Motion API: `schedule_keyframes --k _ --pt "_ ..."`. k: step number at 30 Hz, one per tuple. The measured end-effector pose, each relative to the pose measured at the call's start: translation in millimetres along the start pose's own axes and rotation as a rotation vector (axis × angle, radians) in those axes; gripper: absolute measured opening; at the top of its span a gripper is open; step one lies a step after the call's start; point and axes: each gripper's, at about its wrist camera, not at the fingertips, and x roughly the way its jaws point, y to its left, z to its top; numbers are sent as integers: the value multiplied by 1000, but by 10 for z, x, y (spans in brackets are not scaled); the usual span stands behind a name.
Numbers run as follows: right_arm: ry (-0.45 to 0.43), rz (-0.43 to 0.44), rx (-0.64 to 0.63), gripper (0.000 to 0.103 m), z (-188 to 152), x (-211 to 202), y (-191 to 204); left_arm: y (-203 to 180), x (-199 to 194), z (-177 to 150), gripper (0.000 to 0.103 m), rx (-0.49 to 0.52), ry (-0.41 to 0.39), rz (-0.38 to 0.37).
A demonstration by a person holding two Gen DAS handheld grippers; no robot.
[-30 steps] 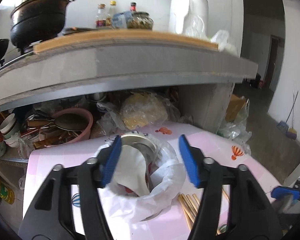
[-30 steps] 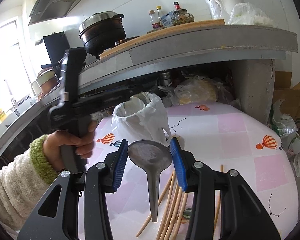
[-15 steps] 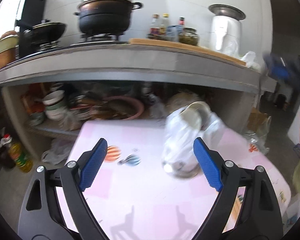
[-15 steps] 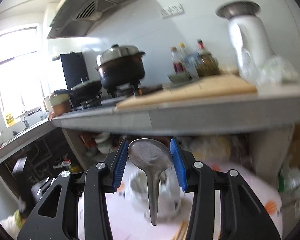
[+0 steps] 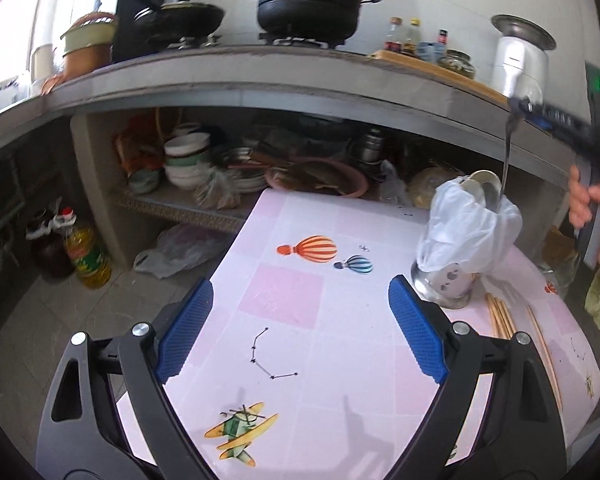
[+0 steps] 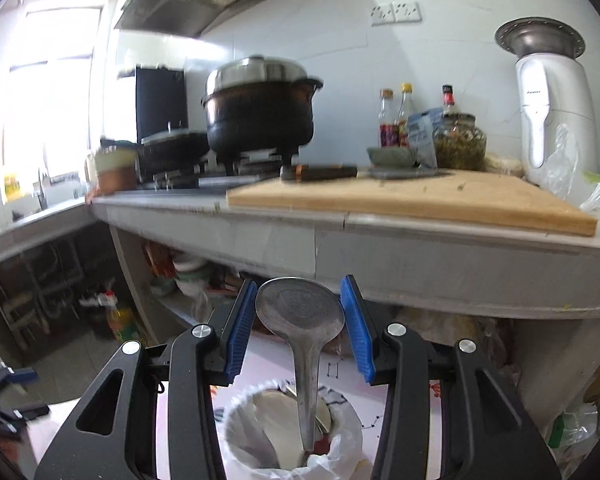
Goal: Organize utensils
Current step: 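Lower the large steel spoon into the holder and open the right tool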
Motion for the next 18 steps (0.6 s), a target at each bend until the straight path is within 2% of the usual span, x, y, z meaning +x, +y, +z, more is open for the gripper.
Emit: schedule_keyframes --k 7,18 --pt "55 22 -63 43 -352 168 51 -35 40 -19 85 9 -4 0" --pt "127 20 -66 43 -799 176 44 -92 80 -56 85 17 9 -18"
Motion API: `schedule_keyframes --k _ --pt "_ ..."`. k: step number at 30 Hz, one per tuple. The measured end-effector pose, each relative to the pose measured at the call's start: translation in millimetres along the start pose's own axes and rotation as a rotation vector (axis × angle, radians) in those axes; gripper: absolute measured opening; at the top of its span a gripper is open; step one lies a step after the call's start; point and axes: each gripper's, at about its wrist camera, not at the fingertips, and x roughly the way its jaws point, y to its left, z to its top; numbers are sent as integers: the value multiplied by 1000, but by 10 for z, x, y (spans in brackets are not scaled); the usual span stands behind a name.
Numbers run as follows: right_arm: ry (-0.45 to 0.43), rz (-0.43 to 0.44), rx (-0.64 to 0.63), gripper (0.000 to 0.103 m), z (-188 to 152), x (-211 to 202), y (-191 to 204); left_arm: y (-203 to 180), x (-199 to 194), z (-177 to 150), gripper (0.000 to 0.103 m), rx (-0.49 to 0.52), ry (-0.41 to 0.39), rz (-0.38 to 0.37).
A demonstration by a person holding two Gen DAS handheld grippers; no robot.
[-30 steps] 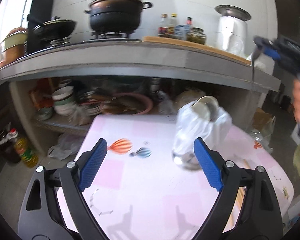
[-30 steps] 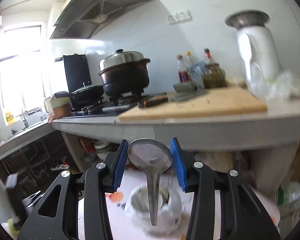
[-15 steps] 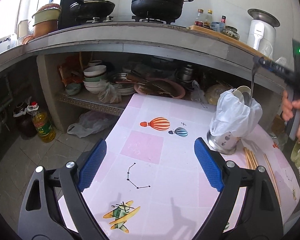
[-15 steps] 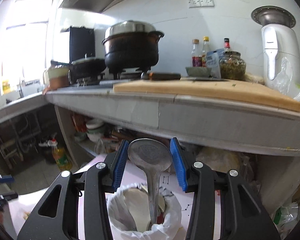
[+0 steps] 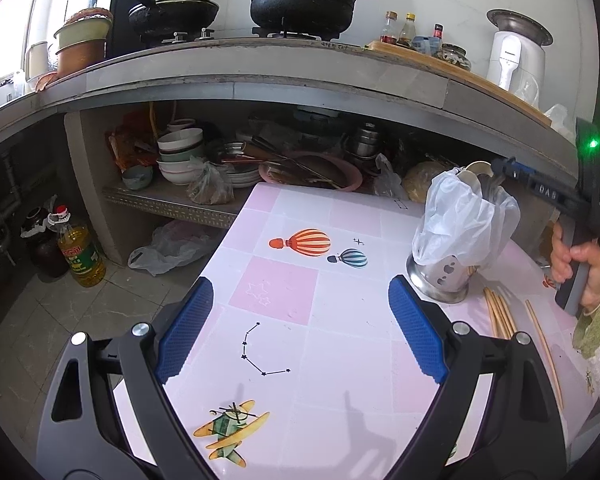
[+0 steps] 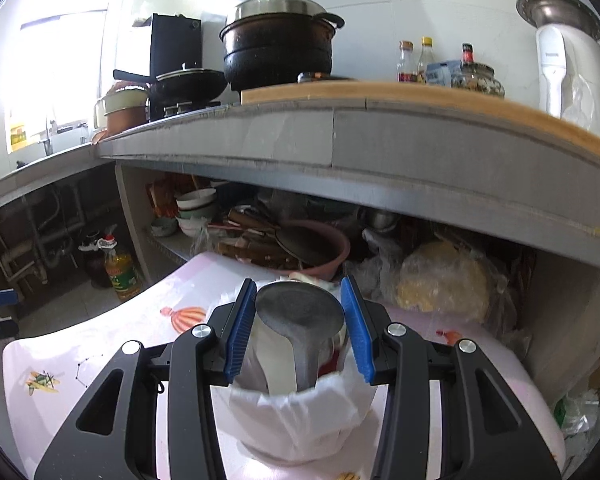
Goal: Organize utensils
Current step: 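Lower the large steel spoon into the holder and open the right tool, then withdraw both tools from the holder toward the wooden chopsticks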
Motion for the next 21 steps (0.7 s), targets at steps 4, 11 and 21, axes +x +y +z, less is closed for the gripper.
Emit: schedule_keyframes --k 4,11,21 --pt "22 -8 4 43 -99 6 -7 -5 -4 -3 85 2 -2 0" --pt "37 -29 -17 43 -174 -21 39 -32 -12 -17 85 4 -3 -1" --pt "42 -56 -33 43 -211 -110 95 -85 -96 -22 85 11 -12 -9"
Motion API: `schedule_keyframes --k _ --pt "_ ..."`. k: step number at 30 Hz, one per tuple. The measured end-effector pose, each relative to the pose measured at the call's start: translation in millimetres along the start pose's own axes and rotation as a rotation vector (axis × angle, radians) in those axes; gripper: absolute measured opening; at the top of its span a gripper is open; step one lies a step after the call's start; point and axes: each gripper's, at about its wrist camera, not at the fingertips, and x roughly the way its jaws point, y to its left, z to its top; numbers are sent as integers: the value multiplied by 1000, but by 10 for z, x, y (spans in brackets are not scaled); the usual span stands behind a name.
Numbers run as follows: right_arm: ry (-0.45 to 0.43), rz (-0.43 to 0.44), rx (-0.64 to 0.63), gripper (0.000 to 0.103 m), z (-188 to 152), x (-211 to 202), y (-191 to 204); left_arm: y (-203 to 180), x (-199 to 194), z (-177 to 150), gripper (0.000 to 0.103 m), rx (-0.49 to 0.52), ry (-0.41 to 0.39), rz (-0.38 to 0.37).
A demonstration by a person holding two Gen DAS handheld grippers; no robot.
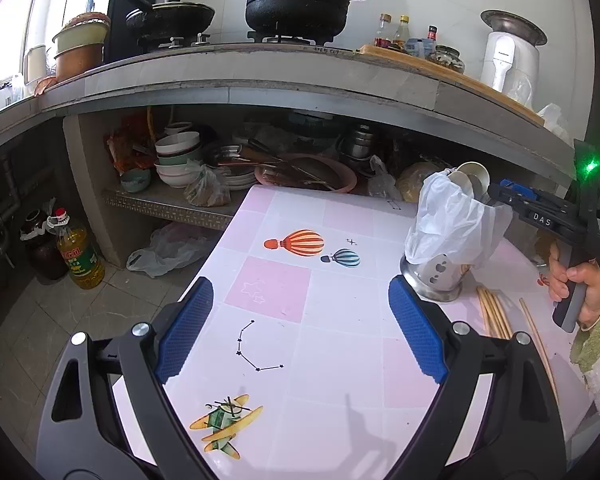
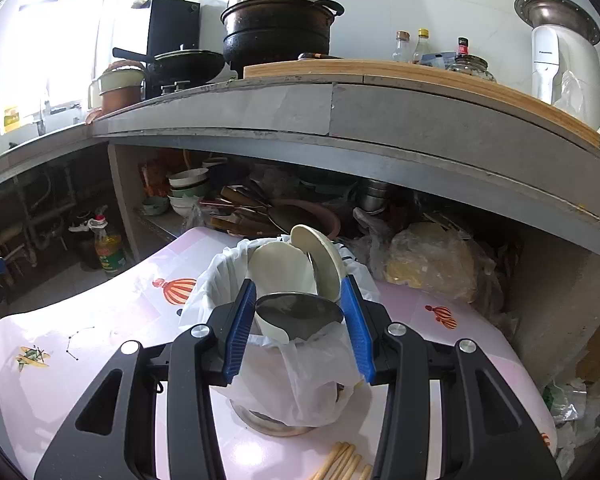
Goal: Organize utensils
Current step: 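Withdraw both tools from the holder toward the wooden chopsticks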
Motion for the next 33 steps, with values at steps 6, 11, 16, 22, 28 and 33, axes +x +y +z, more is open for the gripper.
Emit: schedule_keyframes --k 6,11,16,22,28,33 --pt "-29 4 22 53 63 -183 -31 -44 -84 -5 86 7 -7 -7" --pt "-75 1 77 57 102 -566 -120 -123 -129 -21 85 22 -7 -28" --pt "-70 -40 155 57 -44 -1027 -245 -259 -155 -43 85 47 -3 -70" --pt "56 -113 288 57 -627 -1397 -397 -555 -58 -132 85 105 32 -172" --pt "190 -194 403 56 -1338 -1503 -393 -1153 255 -372 85 203 131 -318" --pt "234 -212 484 49 -1687 -1527 -492 -1657 563 -543 77 291 213 -405"
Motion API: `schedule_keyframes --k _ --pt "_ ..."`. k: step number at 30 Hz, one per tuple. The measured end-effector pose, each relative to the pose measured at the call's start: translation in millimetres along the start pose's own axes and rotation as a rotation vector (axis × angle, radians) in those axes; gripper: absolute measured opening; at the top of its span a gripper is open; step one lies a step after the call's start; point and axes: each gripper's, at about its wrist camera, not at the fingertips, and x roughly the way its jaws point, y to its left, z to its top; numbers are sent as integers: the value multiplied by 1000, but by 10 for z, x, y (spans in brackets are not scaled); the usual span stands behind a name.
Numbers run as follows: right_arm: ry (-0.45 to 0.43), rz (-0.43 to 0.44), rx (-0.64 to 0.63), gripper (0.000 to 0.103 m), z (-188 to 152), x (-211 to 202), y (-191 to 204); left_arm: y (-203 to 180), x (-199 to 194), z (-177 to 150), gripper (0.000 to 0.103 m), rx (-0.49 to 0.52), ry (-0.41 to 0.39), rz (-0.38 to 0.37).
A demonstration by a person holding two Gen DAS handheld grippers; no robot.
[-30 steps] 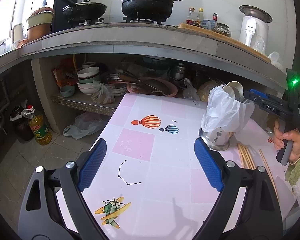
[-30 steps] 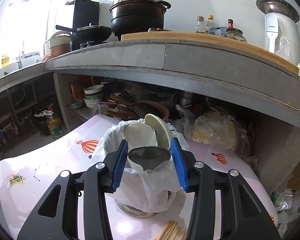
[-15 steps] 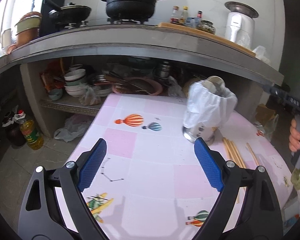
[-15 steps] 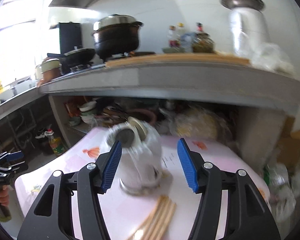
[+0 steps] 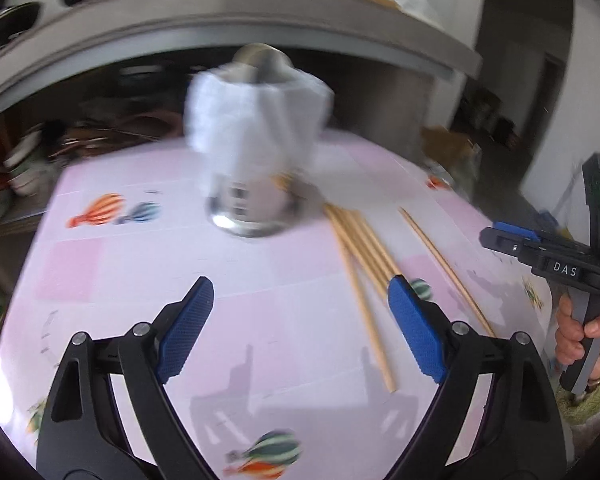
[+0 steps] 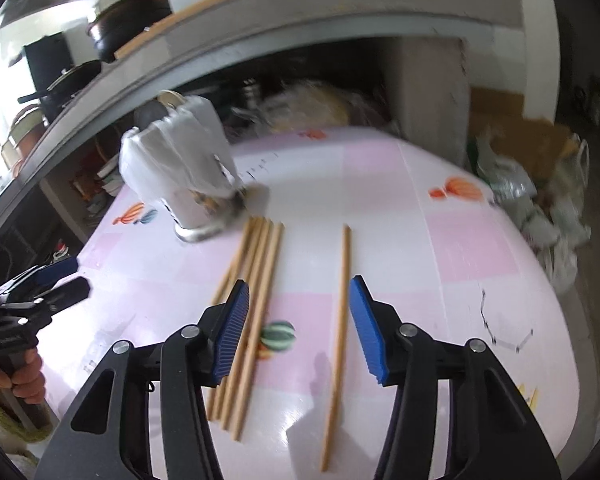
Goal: Organize utensils
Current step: 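Withdraw both tools from the holder toward the wooden chopsticks, then close the left tool on a single wooden chopstick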
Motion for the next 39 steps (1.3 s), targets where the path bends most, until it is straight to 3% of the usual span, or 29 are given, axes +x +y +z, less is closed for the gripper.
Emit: schedule_keyframes --k 8,13,15,20,34,39 --pt "26 20 57 48 3 129 -175 -447 661 -101 43 115 208 -64" --pt "31 29 61 48 -13 149 -199 -614 796 -280 24 193 289 -19" --pt "32 29 64 48 -21 148 -204 -640 829 -336 12 202 313 -4" --pt "24 29 73 48 -42 82 -222 -659 792 -434 8 205 319 22" --pt "28 41 57 48 -162 -73 -123 -136 159 -808 6 32 407 108" --pt "41 55 56 48 -202 -43 -81 -78 -49 -870 10 -19 364 83"
